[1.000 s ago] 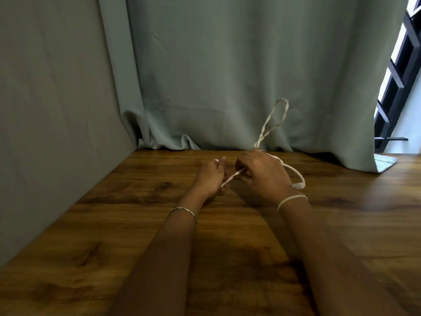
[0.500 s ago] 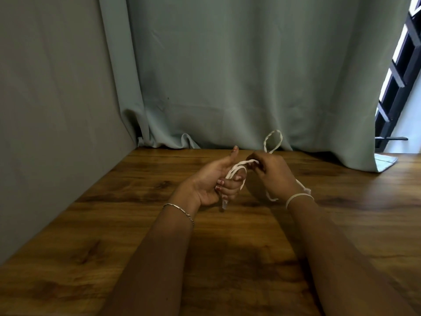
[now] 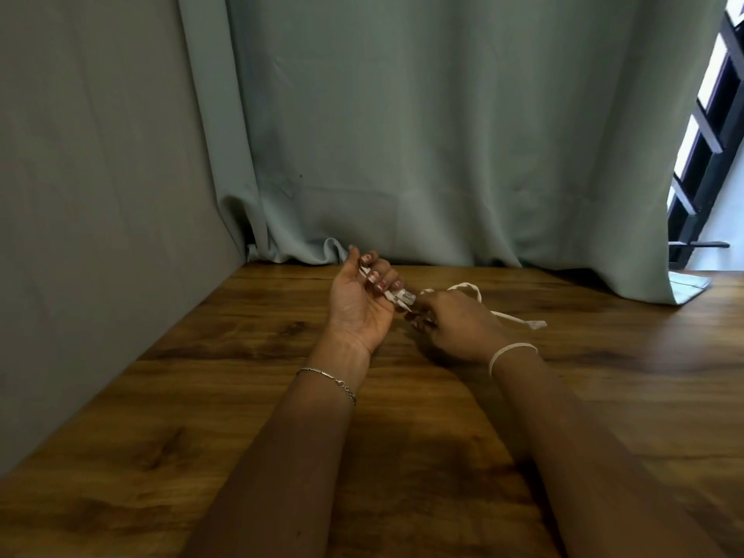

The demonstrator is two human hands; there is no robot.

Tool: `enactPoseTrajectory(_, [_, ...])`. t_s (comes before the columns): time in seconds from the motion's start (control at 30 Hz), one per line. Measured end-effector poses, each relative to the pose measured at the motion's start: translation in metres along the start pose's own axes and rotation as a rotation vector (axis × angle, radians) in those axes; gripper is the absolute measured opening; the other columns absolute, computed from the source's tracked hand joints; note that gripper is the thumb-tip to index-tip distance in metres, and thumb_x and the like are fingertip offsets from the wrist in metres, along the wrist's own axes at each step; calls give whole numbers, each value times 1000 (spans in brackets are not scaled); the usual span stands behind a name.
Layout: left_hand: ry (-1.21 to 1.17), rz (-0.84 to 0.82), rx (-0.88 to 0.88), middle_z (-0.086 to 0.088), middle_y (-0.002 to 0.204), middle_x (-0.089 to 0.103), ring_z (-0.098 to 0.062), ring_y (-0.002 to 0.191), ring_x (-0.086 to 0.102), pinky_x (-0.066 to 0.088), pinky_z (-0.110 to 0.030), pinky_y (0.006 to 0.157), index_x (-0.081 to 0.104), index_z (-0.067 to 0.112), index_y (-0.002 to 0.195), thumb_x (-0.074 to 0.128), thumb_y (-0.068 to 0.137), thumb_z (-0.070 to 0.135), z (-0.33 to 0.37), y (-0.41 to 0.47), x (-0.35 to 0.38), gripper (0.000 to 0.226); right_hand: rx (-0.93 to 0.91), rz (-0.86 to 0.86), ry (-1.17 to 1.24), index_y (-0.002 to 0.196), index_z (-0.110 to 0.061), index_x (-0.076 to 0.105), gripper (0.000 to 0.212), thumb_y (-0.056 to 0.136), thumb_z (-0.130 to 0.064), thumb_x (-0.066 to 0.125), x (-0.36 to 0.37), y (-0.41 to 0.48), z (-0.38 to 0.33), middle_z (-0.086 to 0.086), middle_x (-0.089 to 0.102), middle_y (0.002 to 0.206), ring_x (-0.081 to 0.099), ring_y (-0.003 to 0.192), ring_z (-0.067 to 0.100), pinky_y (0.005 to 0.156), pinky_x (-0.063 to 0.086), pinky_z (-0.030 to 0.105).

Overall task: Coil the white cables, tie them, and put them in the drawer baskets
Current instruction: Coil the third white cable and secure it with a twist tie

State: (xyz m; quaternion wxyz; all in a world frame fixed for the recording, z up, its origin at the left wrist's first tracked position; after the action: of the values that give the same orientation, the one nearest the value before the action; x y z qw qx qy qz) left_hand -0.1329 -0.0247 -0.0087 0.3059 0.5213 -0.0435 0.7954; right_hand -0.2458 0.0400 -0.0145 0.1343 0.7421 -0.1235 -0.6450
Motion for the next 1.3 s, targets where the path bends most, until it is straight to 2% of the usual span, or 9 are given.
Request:
enactPoseTrajectory(0.23, [32, 113, 116, 4, 49, 35, -8, 43, 30, 29, -23, 55, 44, 17, 67, 32, 104, 38, 6, 4, -6, 44, -49, -85, -43, 109, -26, 69, 23, 90, -36, 61, -7, 0, -16, -1, 68, 103, 57, 88, 15, 62, 35, 23])
enactPoseTrajectory(0.37, [217, 162, 150, 4, 45, 37, -8, 41, 33, 28, -22, 53, 42, 16, 70, 30, 104, 39, 7, 11, -7, 43, -99, -19, -121, 104, -27, 68, 22, 88, -41, 63, -13, -5, -22, -2, 65, 106, 57, 99, 18, 68, 37, 26])
enactPoseTrajectory(0.5, [740, 198, 209, -2, 54, 49, -7, 41, 47, 39, -21, 44, 44, 14, 71, 30, 105, 35, 0, 15, -7, 42, -83, 76, -221, 102, -26, 67, 19, 86, -34, 63, -14, -8, -21, -3, 60, 110, 56, 105, 20, 72, 41, 29])
enactPoseTrajectory(0.6, [1223, 145, 304, -3, 62, 57, -12, 54, 56, 47, -27, 58, 48, 14, 67, 31, 105, 32, -10, 11, -7, 45, -27, 106, -245, 102, -26, 63, 18, 83, -27, 62, -15, -9, -17, -3, 58, 107, 57, 102, 21, 68, 39, 29])
enactPoseTrajectory(0.77, [1800, 37, 254, -6, 77, 58, -20, 74, 56, 40, -31, 66, 55, 11, 74, 33, 104, 32, -20, 10, -15, 43, 23, 119, -243, 91, -25, 62, 16, 77, -33, 65, -17, -10, -9, -4, 57, 100, 56, 99, 21, 67, 37, 29])
enactPoseTrajectory(0.83, [1814, 11, 159, -3, 75, 58, -16, 68, 54, 36, -27, 59, 55, 12, 74, 34, 103, 29, -21, 8, -14, 40, 12, 107, -212, 92, -25, 61, 23, 75, -40, 67, -17, -9, -5, -4, 55, 98, 55, 98, 20, 67, 38, 29])
enactPoseTrajectory(0.97, [1511, -35, -198, -9, 54, 54, -18, 42, 48, 37, -24, 43, 55, 7, 73, 33, 101, 23, -21, 1, -19, 39, -47, 147, -136, 105, -24, 58, 40, 70, -40, 71, -18, -9, 2, -3, 50, 112, 47, 104, 17, 74, 36, 25])
enactPoseTrajectory(1.1, [1342, -85, -329, -10, 51, 57, -22, 46, 50, 41, -28, 46, 58, 4, 77, 32, 99, 20, -17, -4, -16, 37, -39, 197, -55, 95, -25, 60, 32, 68, -34, 73, -23, -10, 9, -5, 51, 109, 45, 103, 15, 77, 39, 25])
enactPoseTrajectory(1.3, [1169, -171, -431, -10, 70, 70, -19, 62, 64, 53, -29, 63, 64, 1, 86, 30, 101, 15, -12, -10, -7, 39, -37, 270, -42, 96, -22, 71, 23, 74, -25, 74, -24, -11, 21, -3, 54, 109, 46, 102, 14, 77, 38, 24])
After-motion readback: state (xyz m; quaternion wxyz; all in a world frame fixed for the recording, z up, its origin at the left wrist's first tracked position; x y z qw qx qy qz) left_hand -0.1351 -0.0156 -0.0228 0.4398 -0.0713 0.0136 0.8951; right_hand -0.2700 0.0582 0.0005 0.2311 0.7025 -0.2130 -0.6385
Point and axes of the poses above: each hand's wrist, its own y-axis towards the middle knuckle, its own x-axis out of the palm, z = x × y, the point moved 2 cm from there along y, towards the middle knuckle
